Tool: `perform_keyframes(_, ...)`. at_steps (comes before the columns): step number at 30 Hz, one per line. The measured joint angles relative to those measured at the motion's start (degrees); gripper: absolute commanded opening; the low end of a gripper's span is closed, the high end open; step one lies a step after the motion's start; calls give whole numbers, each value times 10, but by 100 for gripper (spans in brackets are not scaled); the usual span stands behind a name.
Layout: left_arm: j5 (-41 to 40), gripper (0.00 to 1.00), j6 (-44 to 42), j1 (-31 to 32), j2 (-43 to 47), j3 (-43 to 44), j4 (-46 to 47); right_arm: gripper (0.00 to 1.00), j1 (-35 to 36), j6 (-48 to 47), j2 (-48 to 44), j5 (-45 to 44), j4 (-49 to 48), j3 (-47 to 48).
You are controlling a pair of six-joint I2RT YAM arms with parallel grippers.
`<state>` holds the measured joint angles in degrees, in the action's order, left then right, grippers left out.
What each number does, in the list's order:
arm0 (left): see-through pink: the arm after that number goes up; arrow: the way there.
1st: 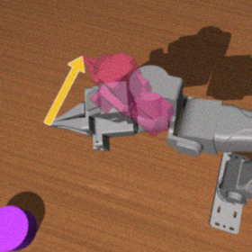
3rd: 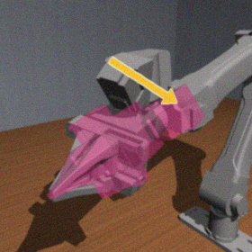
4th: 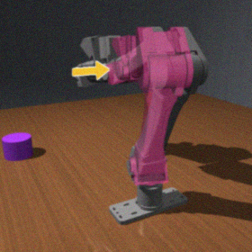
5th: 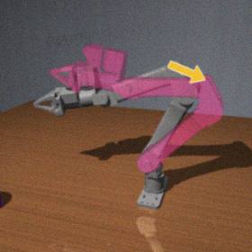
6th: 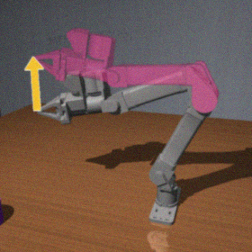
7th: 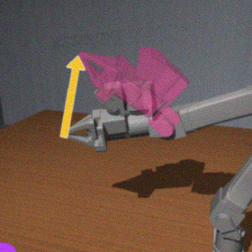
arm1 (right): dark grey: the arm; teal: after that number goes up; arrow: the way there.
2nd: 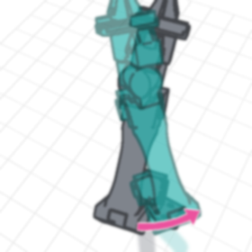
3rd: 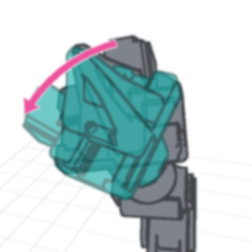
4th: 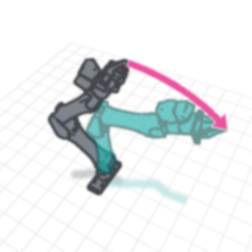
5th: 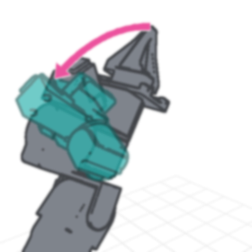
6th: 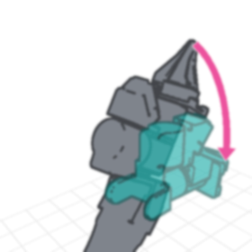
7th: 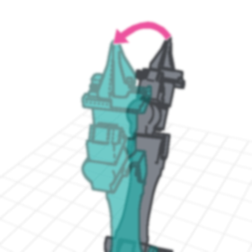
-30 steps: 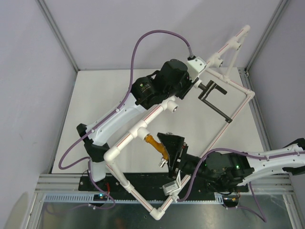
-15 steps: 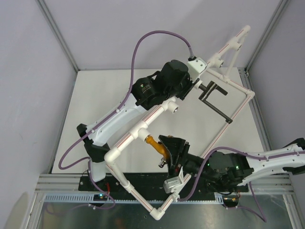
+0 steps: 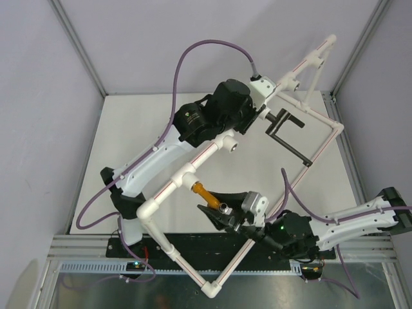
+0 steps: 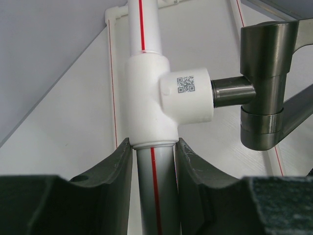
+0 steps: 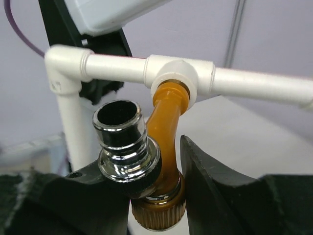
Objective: Install the water faucets
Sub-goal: Screw the water faucet onto the adaptor.
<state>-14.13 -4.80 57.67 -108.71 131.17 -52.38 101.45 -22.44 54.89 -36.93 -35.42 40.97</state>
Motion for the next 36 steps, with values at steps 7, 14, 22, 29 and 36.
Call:
perform_keyframes(7, 4, 7, 2, -5, 10, -7, -7, 0, 19, 256, 70, -84, -193, -18)
perform_keyframes(14, -3, 7, -2, -5, 2, -7, 5, 31, 14, 622, 96, -128, -289, -40)
perform_keyframes(22, -7, 7, -2, 1, 0, -5, 2, 98, -2, 704, 51, -135, -352, -76)
perform_keyframes(29, -8, 7, -2, 1, 0, -4, 2, 99, 0, 653, -59, -136, -332, -131)
perform_keyframes(36, -9, 7, -2, 1, 0, -4, 2, 99, 6, 537, -209, -130, -147, -156)
